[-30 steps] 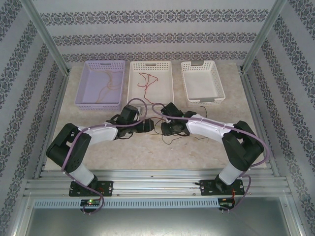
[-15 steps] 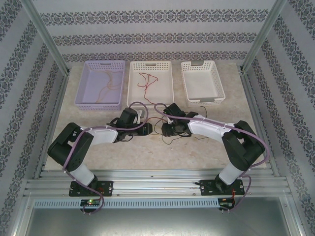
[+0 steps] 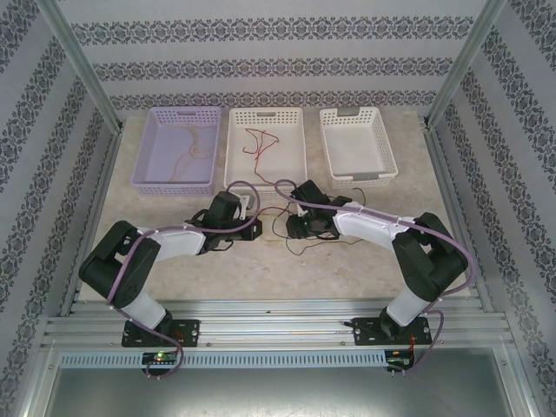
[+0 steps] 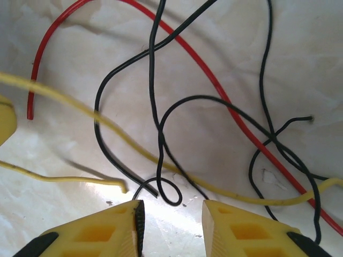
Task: Untangle the cables
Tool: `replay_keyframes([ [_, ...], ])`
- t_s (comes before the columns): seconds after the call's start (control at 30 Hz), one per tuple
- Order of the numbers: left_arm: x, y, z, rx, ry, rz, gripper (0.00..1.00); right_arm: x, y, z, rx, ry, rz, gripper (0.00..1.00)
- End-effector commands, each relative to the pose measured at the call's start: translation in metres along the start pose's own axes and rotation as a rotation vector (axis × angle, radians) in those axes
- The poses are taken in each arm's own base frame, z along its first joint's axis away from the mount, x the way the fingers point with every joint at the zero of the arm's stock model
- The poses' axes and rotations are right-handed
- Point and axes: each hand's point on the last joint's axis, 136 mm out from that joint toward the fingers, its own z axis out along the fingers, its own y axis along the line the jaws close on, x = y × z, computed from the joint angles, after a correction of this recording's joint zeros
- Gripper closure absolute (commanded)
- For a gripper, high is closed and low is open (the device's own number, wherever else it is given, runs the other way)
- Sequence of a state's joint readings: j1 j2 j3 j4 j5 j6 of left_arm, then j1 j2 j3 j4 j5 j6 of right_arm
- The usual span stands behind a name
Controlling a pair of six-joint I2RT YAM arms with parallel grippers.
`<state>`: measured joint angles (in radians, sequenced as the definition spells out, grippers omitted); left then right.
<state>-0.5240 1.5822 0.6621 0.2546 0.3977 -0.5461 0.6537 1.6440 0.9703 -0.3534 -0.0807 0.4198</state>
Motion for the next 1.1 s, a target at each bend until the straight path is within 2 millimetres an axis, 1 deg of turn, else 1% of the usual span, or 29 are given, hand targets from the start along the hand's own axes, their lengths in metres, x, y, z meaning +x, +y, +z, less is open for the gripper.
replay_keyframes([
  [0.0,-0.002,-0.015,-0.012,0.044,-0.023,0.033,1.00,-0.009,0.001,-0.004,-0.016,-0.025,0.004,0.66],
  [0.1,0.000,-0.019,-0.023,0.050,-0.029,0.024,1.00,-0.011,0.002,-0.003,-0.035,-0.025,0.012,0.67],
  [0.3,0.001,-0.031,-0.057,0.065,-0.055,0.017,1.00,-0.011,0.006,0.005,-0.066,-0.016,0.031,0.70],
  [0.37,0.002,-0.035,-0.068,0.067,-0.058,0.017,1.00,-0.011,0.009,0.005,-0.079,-0.018,0.036,0.77],
  [0.43,0.005,-0.034,-0.077,0.049,-0.056,0.010,1.00,-0.012,0.009,0.003,-0.080,-0.023,0.035,0.83],
  [0.57,0.009,-0.024,-0.101,-0.032,-0.072,-0.009,1.00,-0.013,0.004,-0.008,-0.063,-0.051,0.030,0.91],
  [0.63,0.012,-0.016,-0.117,-0.103,-0.077,-0.022,1.00,-0.013,0.001,-0.015,-0.060,-0.067,0.036,0.92],
  [0.73,0.013,-0.010,-0.141,-0.183,-0.083,-0.038,1.00,-0.011,-0.004,-0.024,-0.066,-0.084,0.047,0.98],
  [0.9,0.014,0.001,-0.174,-0.312,-0.078,-0.038,1.00,-0.009,-0.007,-0.035,-0.083,-0.106,0.064,1.00],
  [0.97,0.011,0.002,-0.187,-0.348,-0.081,-0.027,1.00,-0.008,-0.009,-0.039,-0.086,-0.116,0.069,1.00],
  [1.07,0.003,-0.001,-0.210,-0.391,-0.106,-0.005,1.00,-0.008,-0.020,-0.052,-0.066,-0.156,0.092,1.00],
])
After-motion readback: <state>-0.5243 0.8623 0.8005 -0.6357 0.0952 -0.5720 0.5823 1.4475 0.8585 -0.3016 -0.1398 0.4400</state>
